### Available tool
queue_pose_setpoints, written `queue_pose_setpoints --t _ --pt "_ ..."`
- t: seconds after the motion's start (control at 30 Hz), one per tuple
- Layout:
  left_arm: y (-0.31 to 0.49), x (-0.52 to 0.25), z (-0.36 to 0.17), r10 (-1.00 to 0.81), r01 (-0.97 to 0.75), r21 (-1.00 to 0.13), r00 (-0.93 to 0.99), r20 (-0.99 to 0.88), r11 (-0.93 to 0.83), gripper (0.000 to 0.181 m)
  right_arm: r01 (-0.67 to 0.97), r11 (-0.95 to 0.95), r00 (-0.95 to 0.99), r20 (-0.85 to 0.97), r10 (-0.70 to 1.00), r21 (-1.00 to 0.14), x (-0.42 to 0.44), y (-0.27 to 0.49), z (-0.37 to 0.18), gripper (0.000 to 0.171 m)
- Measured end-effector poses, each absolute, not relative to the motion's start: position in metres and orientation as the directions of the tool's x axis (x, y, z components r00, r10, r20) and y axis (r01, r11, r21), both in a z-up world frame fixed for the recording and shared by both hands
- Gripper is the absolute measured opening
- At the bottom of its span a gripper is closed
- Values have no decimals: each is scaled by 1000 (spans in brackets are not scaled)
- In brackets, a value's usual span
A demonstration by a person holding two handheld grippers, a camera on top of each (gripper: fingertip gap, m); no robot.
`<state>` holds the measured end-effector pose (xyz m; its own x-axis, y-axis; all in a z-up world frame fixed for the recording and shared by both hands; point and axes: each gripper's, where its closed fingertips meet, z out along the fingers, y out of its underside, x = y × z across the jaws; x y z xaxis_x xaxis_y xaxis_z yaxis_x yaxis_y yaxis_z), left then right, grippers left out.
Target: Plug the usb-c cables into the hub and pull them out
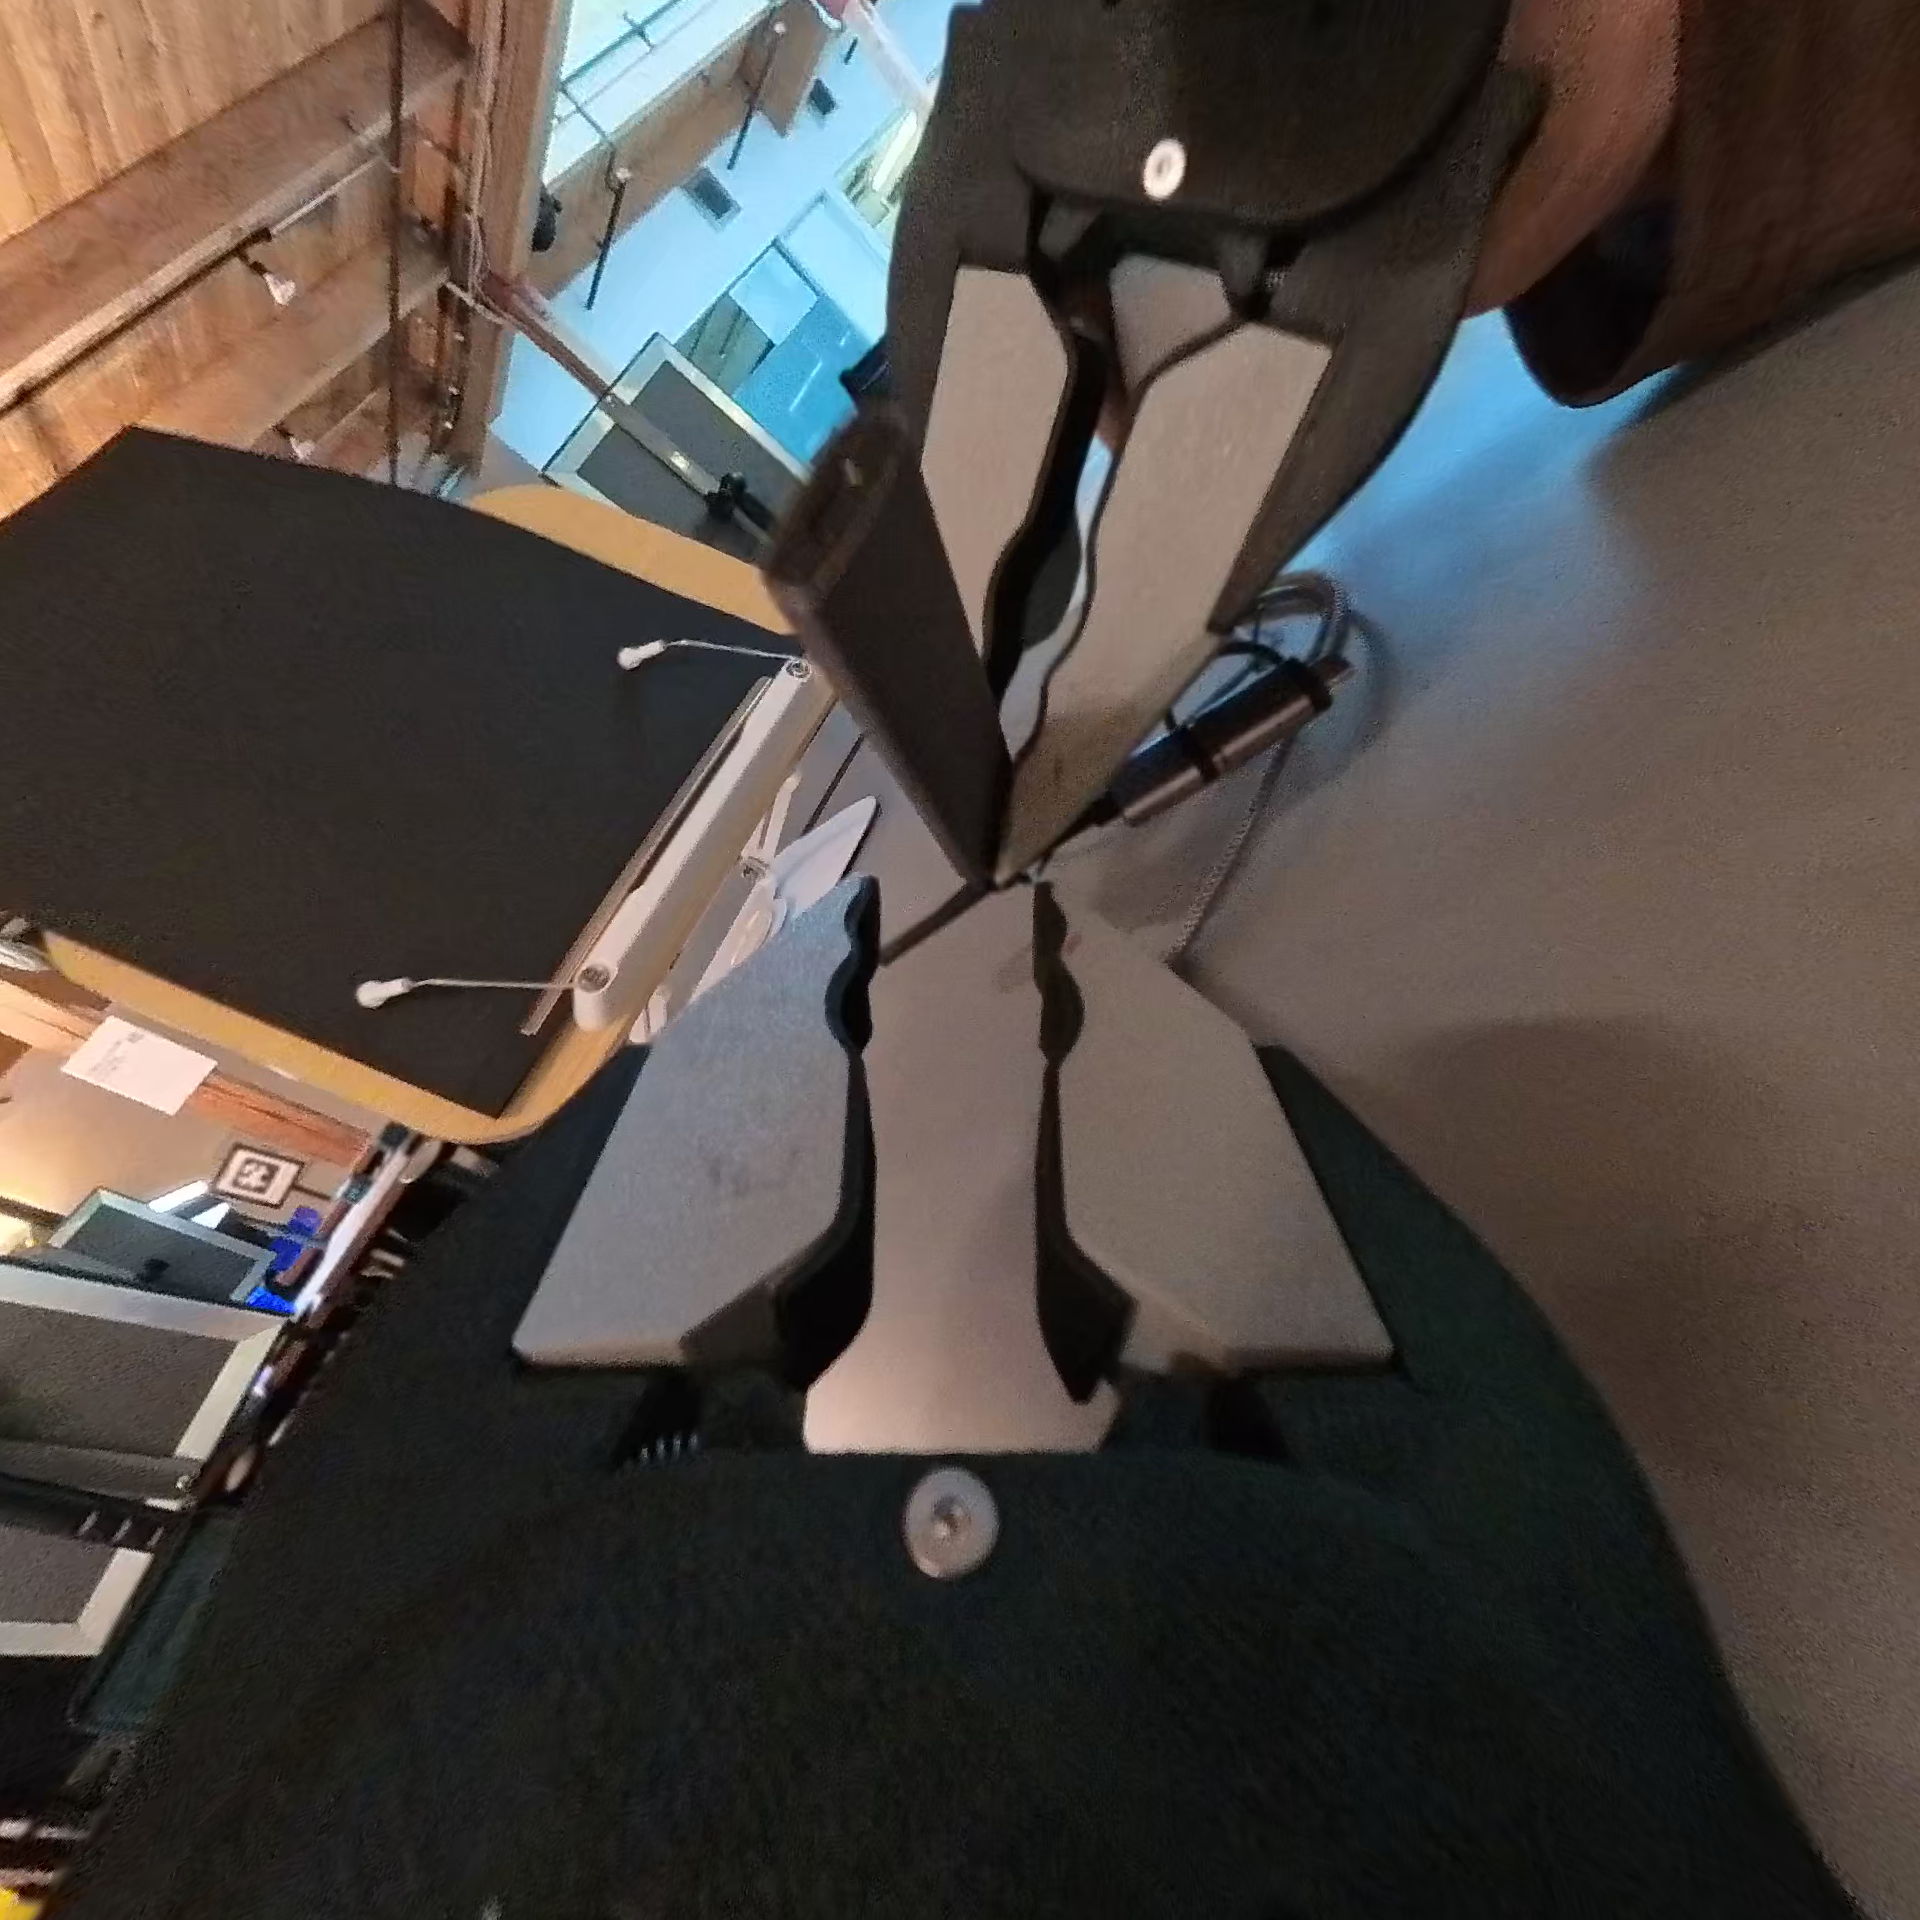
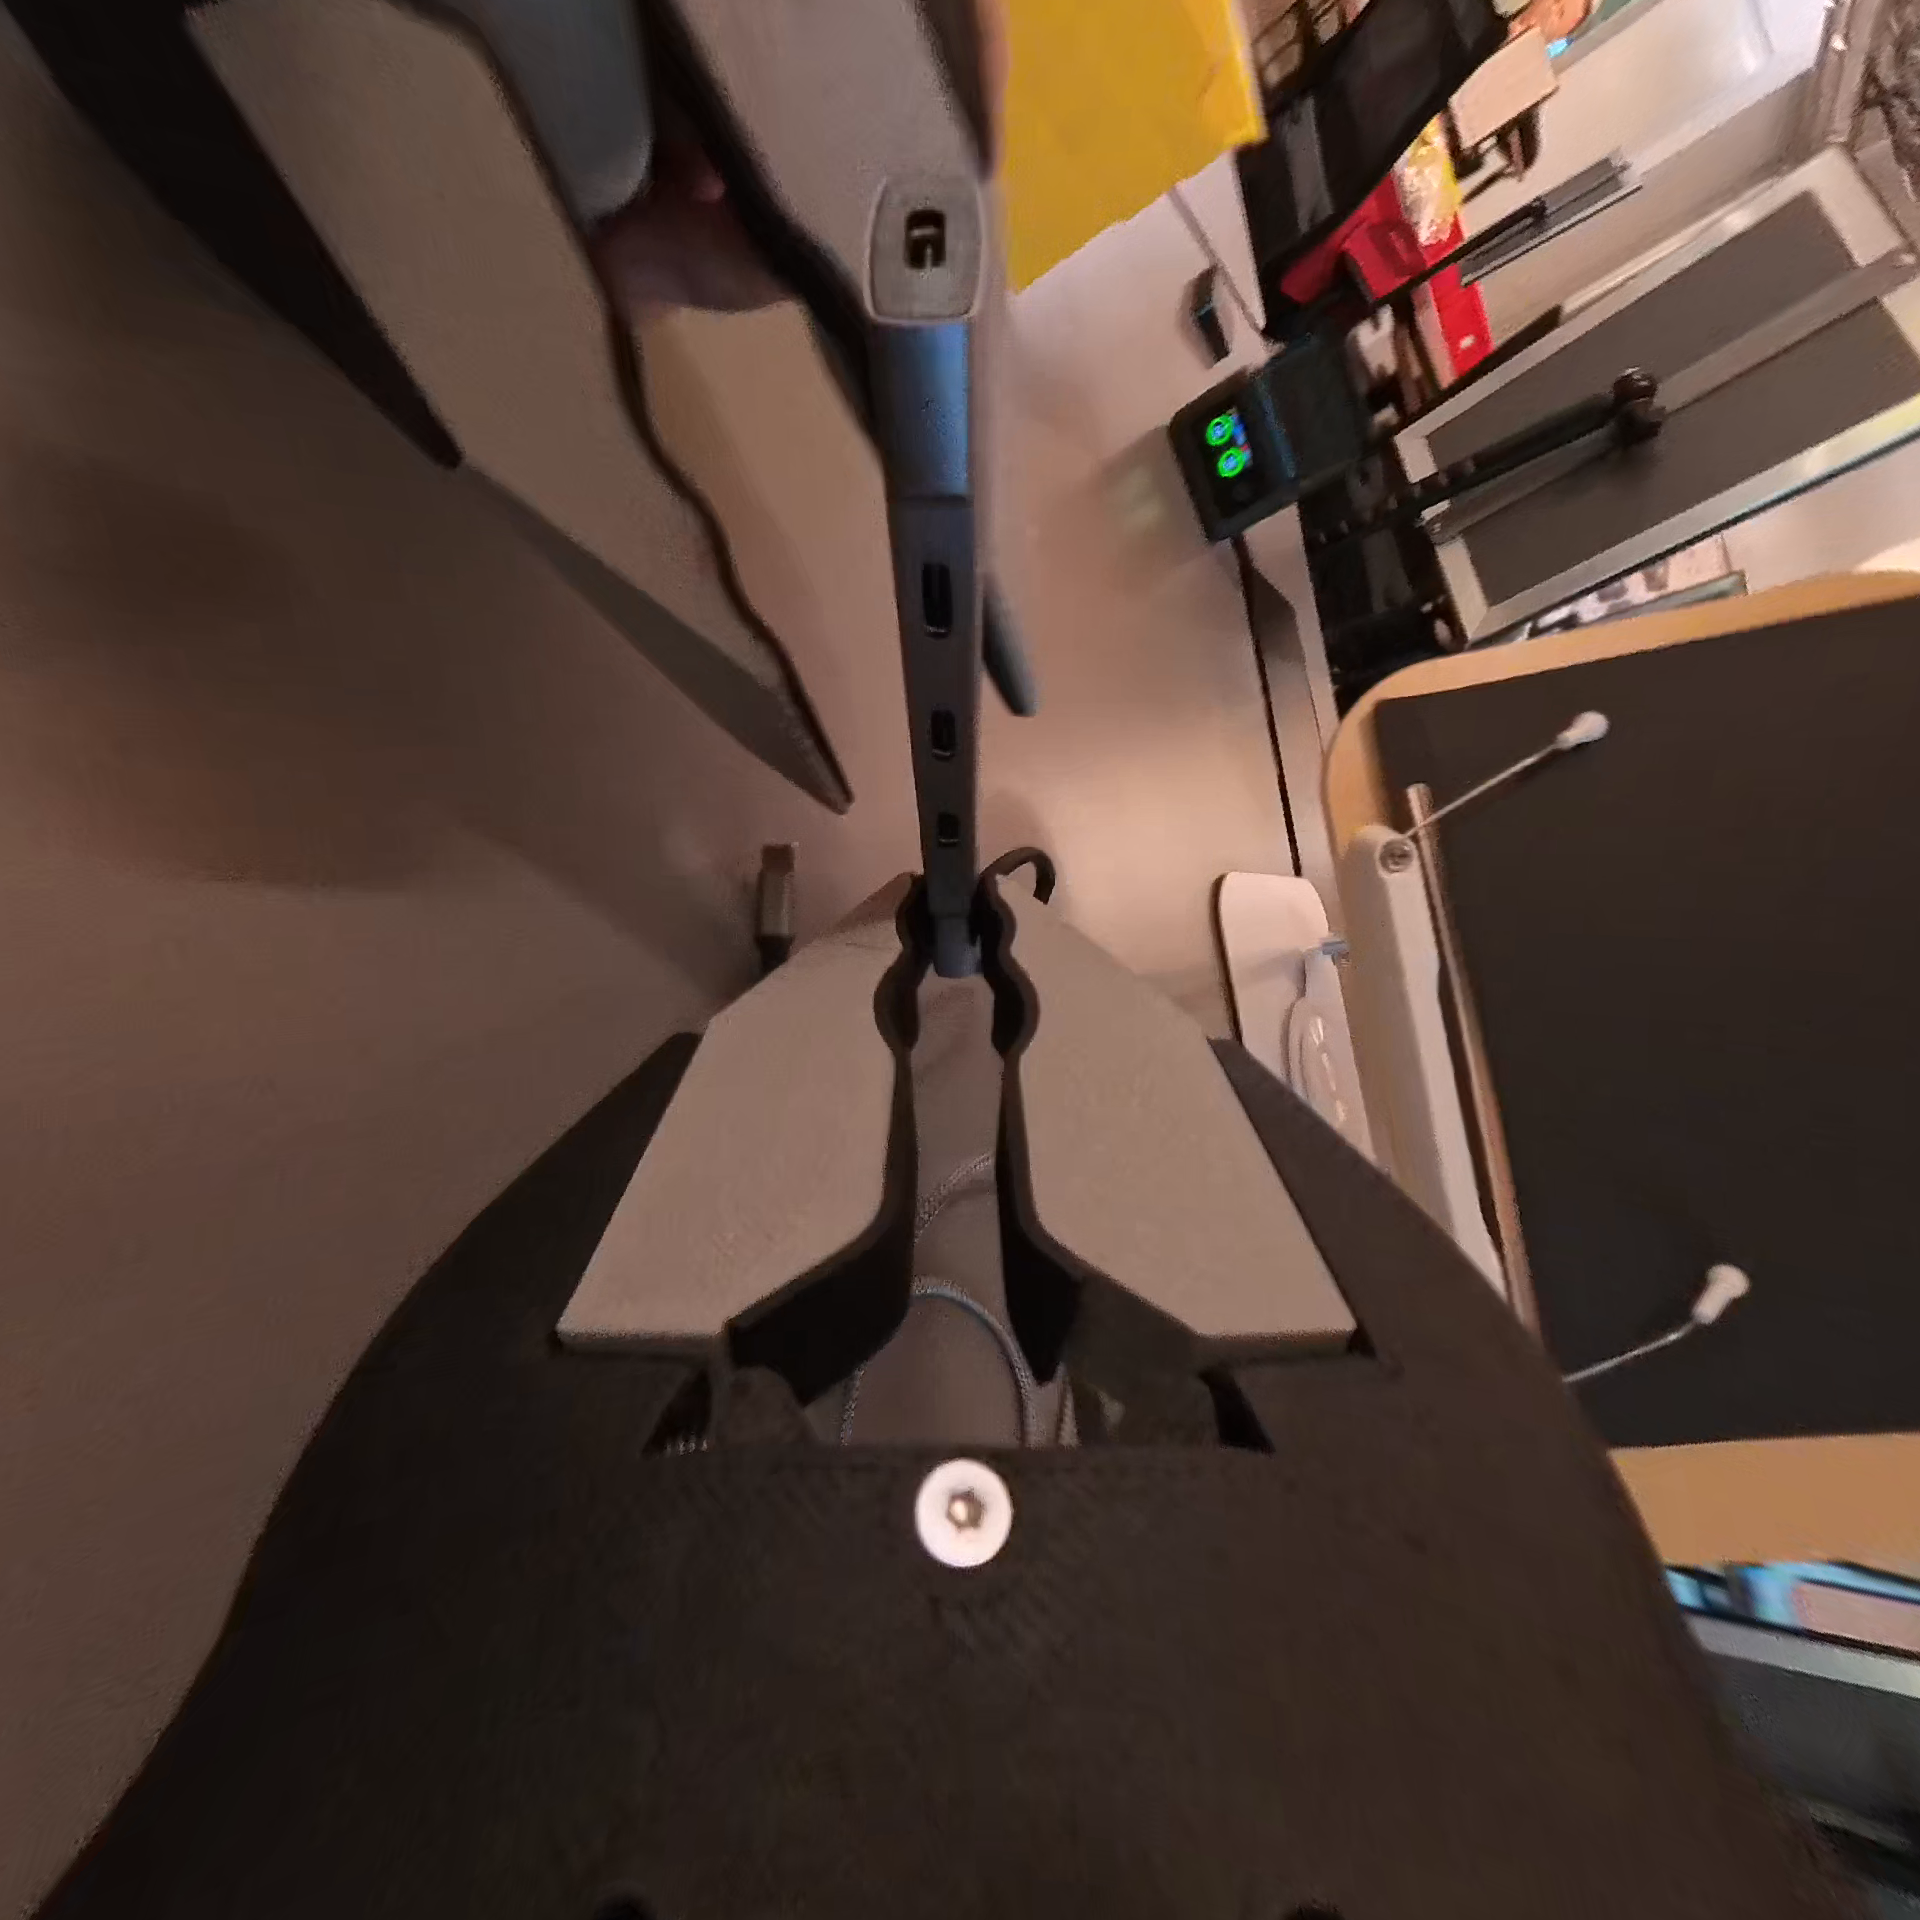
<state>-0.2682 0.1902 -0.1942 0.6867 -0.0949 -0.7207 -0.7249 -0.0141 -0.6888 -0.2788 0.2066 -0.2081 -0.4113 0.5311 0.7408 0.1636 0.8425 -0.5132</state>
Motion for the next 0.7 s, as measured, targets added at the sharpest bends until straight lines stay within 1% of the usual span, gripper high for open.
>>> queue_pose_setpoints --t 0.1,0.13,0.17,0.23,0.37,0.53,0.63,0.7 --pt "191 -262 -195 -103 -747 -665 661 -743 -2 26 195 913 -431 804 409 -359 -280 210 -227 6" --pt "190 -261 -199 -123 -767 -642 638 -760 -11 24 193 927 -430 822 375 -322 -280 210 -230 6" --pt "190 -258 -204 -144 -792 -610 605 -783 -15 19 186 934 -431 829 356 -305 -280 209 -231 6" --pt "190 -254 -212 -164 -837 -546 542 -825 -19 10 163 935 -451 820 353 -313 -278 204 -233 6" --pt "192 -251 -219 -183 -882 -469 468 -865 -40 9 167 941 -463 819 339 -295 -277 204 -239 8" --pt "194 -247 -225 -163 -936 -350 352 -922 -44 11 185 943 -483 810 334 -278 -277 202 -245 8" --pt "194 -245 -226 -159 -948 -316 318 -935 -44 11 187 943 -480 811 334 -277 -277 203 -245 9" --pt "196 -248 -224 -155 -953 -294 301 -941 -68 9 186 938 -446 825 347 -293 -279 205 -238 12"
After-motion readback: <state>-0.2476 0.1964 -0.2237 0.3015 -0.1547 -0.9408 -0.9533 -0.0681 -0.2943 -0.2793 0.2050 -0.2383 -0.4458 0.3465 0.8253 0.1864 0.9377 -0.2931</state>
